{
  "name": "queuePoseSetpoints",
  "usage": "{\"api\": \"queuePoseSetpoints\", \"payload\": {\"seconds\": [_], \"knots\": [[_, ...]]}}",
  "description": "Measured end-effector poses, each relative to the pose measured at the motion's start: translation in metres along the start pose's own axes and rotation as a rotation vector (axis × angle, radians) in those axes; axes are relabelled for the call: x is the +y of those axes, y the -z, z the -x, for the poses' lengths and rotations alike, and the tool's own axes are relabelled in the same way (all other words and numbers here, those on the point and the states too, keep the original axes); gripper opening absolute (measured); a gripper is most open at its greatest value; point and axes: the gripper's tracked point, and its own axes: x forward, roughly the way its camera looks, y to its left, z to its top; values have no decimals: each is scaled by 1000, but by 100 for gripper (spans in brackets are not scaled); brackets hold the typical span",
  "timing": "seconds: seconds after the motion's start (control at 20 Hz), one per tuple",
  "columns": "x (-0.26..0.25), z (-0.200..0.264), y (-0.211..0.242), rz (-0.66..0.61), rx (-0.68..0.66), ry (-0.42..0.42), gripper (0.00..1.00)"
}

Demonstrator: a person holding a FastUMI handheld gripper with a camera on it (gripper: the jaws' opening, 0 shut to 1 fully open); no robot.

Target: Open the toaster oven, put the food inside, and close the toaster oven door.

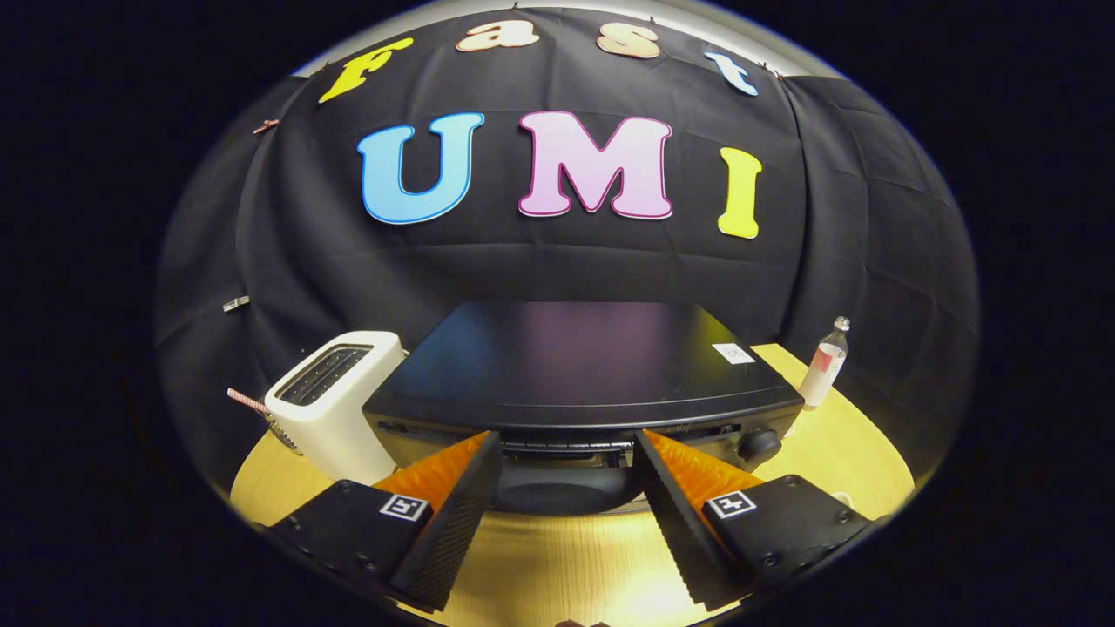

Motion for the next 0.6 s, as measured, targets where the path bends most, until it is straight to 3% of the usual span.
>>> {"api": "queuePoseSetpoints", "payload": {"seconds": [0.35, 0.6], "knots": [[-1, 46, 59, -40, 111, -42, 99], [-2, 65, 106, -2, 183, -59, 98]]}}
